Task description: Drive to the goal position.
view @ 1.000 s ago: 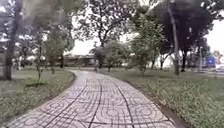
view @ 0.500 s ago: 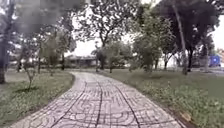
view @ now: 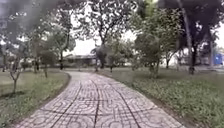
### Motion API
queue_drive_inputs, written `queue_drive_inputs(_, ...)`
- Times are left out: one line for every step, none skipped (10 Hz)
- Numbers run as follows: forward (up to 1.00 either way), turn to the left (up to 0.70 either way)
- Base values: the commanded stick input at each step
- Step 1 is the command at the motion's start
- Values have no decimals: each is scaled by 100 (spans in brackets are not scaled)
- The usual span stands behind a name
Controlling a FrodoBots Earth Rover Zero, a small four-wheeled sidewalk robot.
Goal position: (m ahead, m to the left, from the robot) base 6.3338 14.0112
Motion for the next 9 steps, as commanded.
queue_drive_inputs(100, 0)
queue_drive_inputs(100, 0)
queue_drive_inputs(100, 0)
queue_drive_inputs(100, 5)
queue_drive_inputs(100, 14)
queue_drive_inputs(100, 24)
queue_drive_inputs(100, 27)
queue_drive_inputs(100, 20)
queue_drive_inputs(100, 5)
